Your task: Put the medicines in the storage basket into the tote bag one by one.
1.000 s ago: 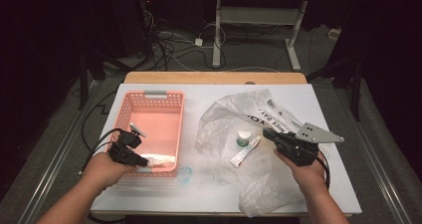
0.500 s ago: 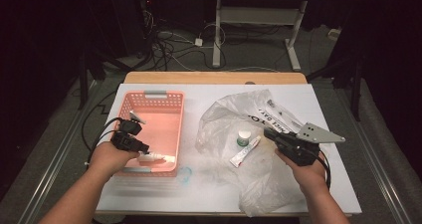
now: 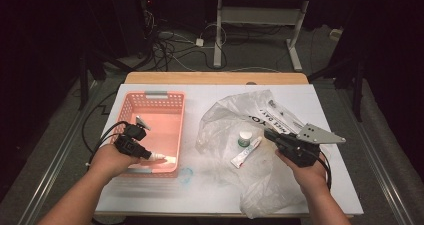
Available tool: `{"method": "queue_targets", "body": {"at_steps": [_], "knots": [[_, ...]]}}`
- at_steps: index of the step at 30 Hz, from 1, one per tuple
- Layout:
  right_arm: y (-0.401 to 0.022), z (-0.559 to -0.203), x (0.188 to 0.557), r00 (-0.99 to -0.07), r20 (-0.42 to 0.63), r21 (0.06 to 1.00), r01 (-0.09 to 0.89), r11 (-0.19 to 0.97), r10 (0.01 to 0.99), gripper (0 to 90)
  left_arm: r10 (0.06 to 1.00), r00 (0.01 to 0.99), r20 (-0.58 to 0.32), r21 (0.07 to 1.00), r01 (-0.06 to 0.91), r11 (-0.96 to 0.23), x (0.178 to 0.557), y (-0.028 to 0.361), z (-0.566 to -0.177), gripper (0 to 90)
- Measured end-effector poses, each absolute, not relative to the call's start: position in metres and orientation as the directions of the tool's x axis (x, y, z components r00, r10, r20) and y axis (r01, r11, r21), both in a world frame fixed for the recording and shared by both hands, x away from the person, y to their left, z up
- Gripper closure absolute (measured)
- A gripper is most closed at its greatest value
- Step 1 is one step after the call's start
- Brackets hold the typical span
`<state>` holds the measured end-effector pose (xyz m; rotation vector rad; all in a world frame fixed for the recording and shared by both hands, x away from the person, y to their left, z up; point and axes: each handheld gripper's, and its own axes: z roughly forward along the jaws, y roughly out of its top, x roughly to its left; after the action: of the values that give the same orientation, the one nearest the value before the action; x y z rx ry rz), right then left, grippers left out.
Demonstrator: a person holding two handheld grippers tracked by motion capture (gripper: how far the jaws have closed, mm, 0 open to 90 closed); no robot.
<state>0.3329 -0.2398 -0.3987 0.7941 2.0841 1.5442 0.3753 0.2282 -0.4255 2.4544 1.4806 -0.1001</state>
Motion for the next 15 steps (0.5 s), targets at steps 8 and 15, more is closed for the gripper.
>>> {"method": "queue_targets", "body": {"at_steps": [8,15], "knots": [[-0.241,-0.399,0.334,-0.744,-0.002,0.958,0.191,0.216,0.668,89.9,0.875,0.459,-0.152,0.326,0.859,-0.394,0.388,0.231,-0.424,87.3],[-0.239,-0.400,0.334,-0.748,-0.003,0.956,0.193,0.222,0.664,89.4,0.857,0.500,-0.124,0.403,0.815,-0.417,0.400,0.239,-0.417,47.5]]}}
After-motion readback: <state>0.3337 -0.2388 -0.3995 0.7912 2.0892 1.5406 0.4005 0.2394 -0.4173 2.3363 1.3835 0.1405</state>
